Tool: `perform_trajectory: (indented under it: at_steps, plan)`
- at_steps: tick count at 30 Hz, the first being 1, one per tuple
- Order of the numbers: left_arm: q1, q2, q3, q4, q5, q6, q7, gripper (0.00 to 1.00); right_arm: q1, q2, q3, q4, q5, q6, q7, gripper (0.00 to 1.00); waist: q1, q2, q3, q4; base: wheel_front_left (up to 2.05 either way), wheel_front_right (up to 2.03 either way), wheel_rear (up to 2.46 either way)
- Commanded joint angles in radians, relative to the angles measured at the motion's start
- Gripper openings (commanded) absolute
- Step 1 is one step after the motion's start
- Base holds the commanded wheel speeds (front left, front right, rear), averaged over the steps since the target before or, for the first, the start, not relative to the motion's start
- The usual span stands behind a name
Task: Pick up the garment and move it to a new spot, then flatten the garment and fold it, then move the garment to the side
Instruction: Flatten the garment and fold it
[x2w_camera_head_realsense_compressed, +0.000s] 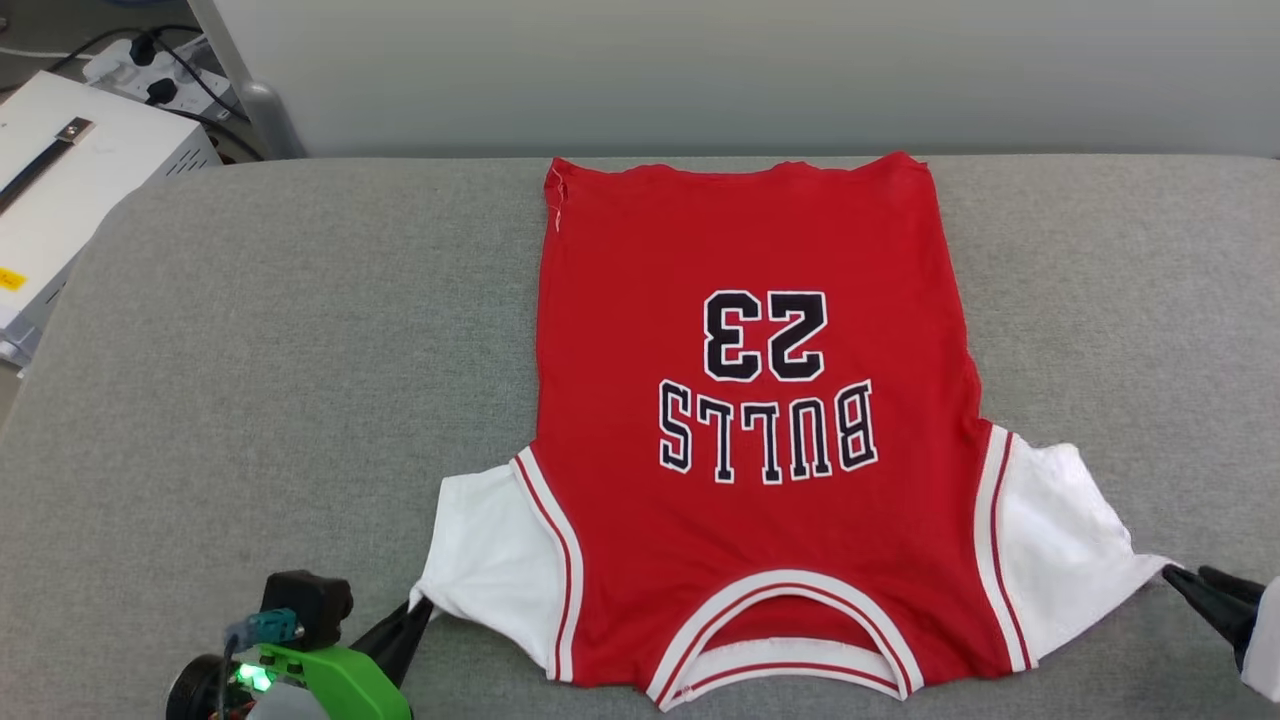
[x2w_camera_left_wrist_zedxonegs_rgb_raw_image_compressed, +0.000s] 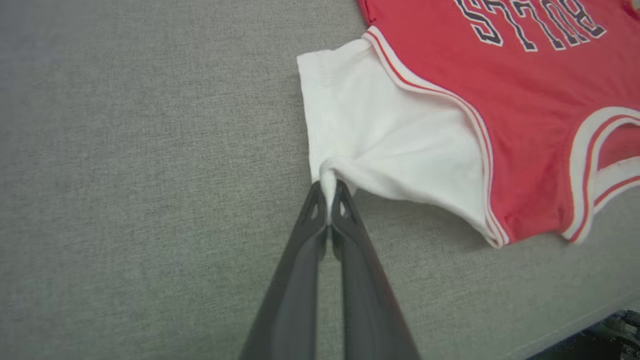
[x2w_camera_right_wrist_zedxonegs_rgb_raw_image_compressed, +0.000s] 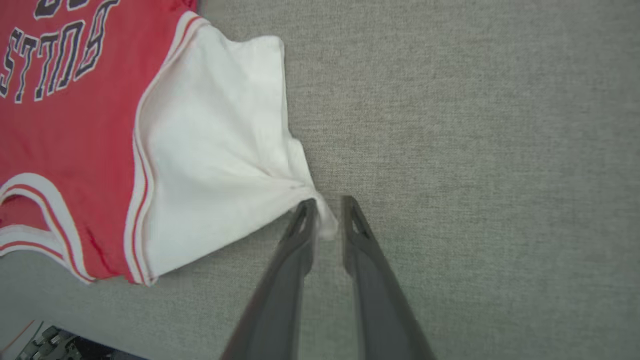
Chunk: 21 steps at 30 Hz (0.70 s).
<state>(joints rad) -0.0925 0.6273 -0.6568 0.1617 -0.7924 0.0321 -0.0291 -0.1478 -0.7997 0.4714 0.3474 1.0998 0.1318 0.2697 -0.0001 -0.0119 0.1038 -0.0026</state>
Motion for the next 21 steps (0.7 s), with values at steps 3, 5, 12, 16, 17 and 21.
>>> perform_trajectory:
  at_steps: [3, 5, 12, 16, 17, 21]
  plan:
    - [-0.033, 0.007, -0.012, -0.078, 0.002, 0.012, 0.046, 0.0, -0.044, -0.025, -0.052, -0.055, 0.004, -0.001, 0.048, 1.0, 0.0001, 0.0119, 0.056, 0.032, 0.0, 0.0, 0.0]
    - [-0.038, 0.01, -0.013, -0.127, -0.004, 0.028, 0.076, 0.0, -0.075, -0.029, -0.093, -0.085, 0.002, -0.001, 0.079, 1.0, 0.0001, 0.0119, 0.083, 0.047, 0.0, 0.0, 0.0]
    - [-0.05, 0.05, -0.026, -0.311, 0.021, 0.079, 0.161, 0.0, -0.265, 0.001, -0.22, -0.16, -0.066, -0.001, 0.248, 1.0, 0.0001, 0.0119, 0.205, 0.128, 0.0, 0.0, 0.0]
    - [-0.073, 0.063, -0.037, -0.415, 0.037, 0.095, 0.212, 0.0, -0.428, 0.048, -0.28, -0.145, -0.139, -0.001, 0.398, 1.0, 0.0001, 0.0119, 0.293, 0.189, 0.0, 0.0, 0.0]
    - [-0.079, 0.064, -0.04, -0.434, 0.041, 0.098, 0.221, 0.0, -0.463, 0.06, -0.288, -0.133, -0.16, -0.001, 0.43, 1.0, 0.0001, 0.0119, 0.309, 0.201, 0.0, 0.0, 0.0]
    - [-0.104, 0.065, -0.051, -0.507, 0.06, 0.107, 0.251, 0.0, -0.618, 0.11, -0.337, -0.058, -0.269, -0.001, 0.559, 1.0, 0.0001, 0.0119, 0.385, 0.251, 0.0, 0.0, 0.0]
